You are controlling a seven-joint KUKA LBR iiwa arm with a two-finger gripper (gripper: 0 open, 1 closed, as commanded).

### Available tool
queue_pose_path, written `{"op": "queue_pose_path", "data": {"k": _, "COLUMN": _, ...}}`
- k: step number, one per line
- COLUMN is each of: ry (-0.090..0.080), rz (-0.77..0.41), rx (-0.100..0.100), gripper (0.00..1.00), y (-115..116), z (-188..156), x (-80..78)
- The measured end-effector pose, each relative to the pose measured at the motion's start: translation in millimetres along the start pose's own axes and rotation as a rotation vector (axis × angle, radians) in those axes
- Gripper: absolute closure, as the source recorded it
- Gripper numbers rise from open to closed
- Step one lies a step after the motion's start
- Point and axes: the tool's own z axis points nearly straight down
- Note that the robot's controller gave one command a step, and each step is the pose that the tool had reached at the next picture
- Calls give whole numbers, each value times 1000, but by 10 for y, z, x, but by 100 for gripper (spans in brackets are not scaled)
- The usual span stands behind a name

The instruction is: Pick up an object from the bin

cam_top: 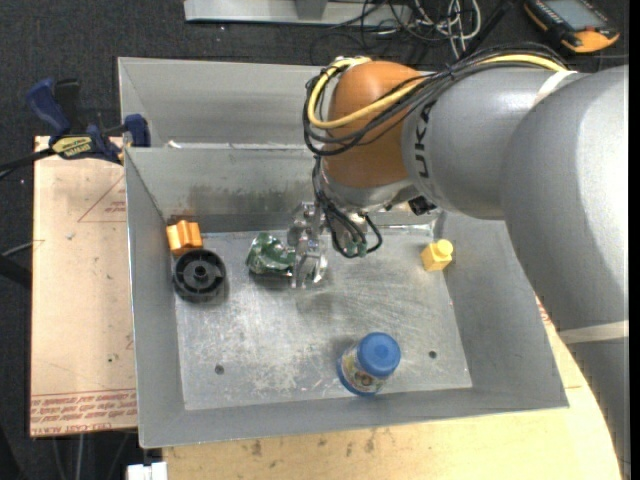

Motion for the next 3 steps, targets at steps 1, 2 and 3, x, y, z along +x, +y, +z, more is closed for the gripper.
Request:
{"op": "queue_pose_path", "data": {"k": 1, "ry": -3, "rz": 9, "rx": -2, "gripper": 100, "y": 5, "z": -593, "x": -39}}
{"op": "queue_pose_path", "data": {"k": 2, "ry": 0, "rz": 10, "rx": 1, "gripper": 100, "y": 24, "z": -970, "x": -42}}
{"op": "queue_pose_path", "data": {"k": 3, "ry": -2, "rz": 9, "rx": 0, "gripper": 100, "y": 40, "z": -1048, "x": -54}}
